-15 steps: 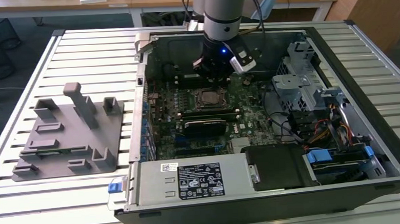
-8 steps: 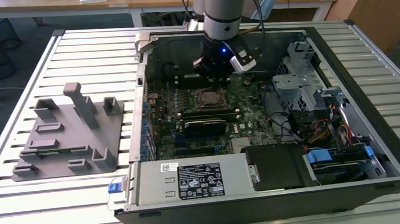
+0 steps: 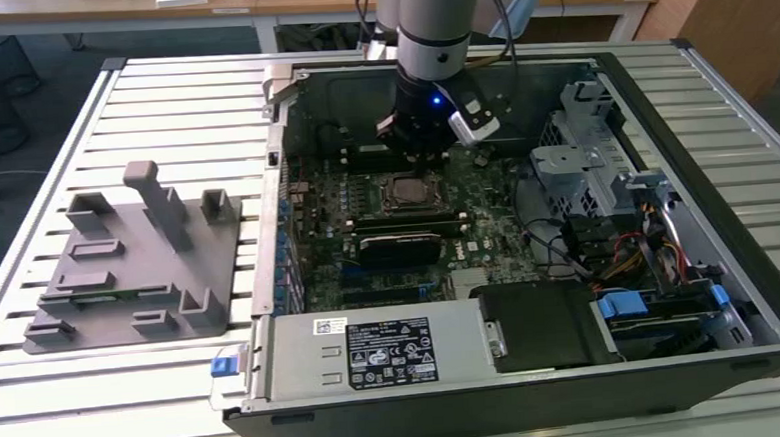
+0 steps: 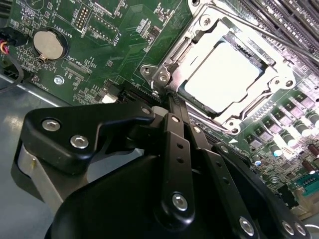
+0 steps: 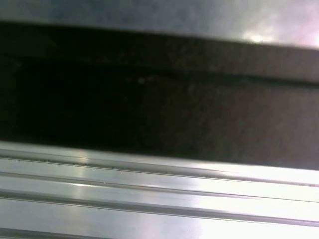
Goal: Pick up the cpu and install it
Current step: 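Install the first cpu locking lever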
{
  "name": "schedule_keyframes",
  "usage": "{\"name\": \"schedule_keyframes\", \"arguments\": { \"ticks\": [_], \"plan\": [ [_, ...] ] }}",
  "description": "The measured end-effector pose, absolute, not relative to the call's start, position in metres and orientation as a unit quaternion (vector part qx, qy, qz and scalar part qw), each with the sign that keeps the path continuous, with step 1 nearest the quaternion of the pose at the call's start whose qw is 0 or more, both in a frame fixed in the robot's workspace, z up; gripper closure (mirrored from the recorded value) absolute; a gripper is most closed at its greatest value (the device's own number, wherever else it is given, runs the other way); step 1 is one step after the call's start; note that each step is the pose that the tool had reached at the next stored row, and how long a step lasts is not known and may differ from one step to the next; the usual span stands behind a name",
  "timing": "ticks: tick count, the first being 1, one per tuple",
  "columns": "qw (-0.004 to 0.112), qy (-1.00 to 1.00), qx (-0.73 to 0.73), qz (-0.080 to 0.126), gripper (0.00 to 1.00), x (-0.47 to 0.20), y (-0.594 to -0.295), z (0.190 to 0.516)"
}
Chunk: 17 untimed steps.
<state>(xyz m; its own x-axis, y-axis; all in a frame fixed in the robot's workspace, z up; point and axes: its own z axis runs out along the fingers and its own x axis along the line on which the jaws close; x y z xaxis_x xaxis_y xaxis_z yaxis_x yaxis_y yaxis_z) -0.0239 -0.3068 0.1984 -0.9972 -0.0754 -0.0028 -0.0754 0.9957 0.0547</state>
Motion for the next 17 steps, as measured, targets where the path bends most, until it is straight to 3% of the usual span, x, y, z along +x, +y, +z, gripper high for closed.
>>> {"name": "schedule_keyframes", "arguments": {
  "ticks": [11,17],
  "plan": [
    [0.000,0.999,-0.038,0.022,0.89,-0.0239,-0.3068,0.1953],
    [0.001,0.999,-0.038,0.037,0.89,-0.0239,-0.3066,0.1952]
  ]
}}
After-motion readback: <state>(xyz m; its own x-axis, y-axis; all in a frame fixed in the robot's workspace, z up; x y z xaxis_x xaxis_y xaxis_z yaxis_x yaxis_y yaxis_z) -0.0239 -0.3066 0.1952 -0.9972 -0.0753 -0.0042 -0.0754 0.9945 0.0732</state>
